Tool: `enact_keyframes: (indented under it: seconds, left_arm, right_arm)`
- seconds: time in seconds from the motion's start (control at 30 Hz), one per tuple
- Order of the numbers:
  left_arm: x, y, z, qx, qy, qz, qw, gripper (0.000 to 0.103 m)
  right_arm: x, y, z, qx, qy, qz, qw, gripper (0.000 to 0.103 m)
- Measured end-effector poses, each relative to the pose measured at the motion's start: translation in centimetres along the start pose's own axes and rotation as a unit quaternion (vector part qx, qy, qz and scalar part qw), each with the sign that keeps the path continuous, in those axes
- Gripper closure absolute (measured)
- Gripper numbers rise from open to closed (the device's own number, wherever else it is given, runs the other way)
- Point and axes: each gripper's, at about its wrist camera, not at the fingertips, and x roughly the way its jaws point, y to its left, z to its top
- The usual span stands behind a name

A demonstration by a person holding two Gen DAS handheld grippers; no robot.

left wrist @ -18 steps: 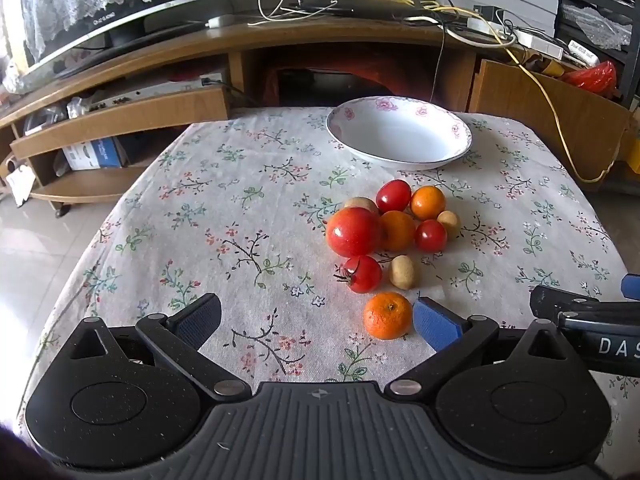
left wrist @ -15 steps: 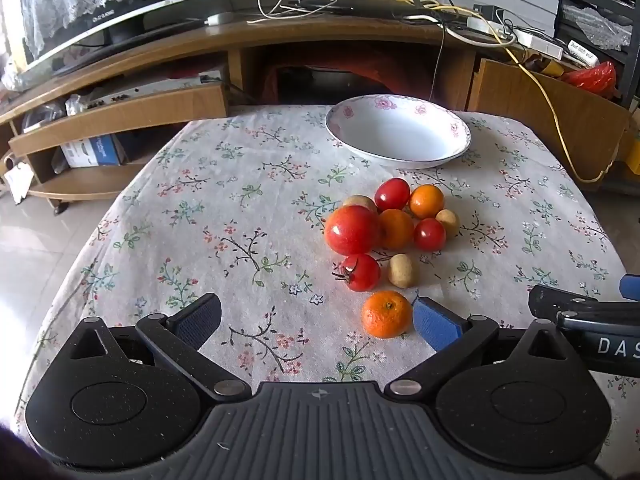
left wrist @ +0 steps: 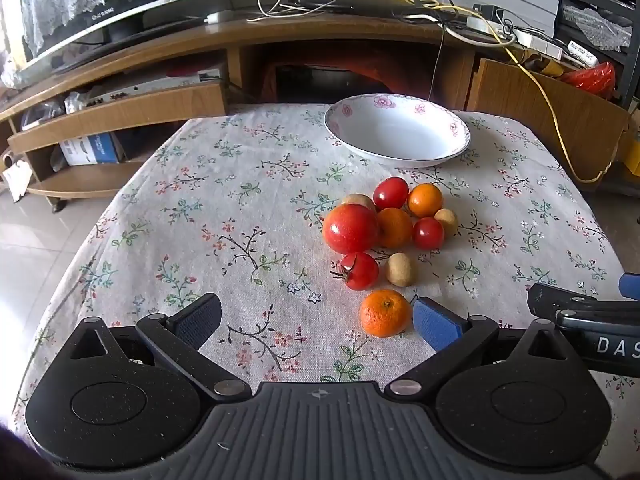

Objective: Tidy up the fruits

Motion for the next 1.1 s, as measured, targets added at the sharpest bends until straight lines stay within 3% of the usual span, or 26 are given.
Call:
enact_keyframes:
  seconds: [1.1]
  left_arm:
    - [0.03,0.11,-0.16,-0.003,0.003,-0.001,1.0000,0.001]
  right_arm:
    - [0.07,0.00,0.07,-0.001,0.002,0.002,1.000,0.001]
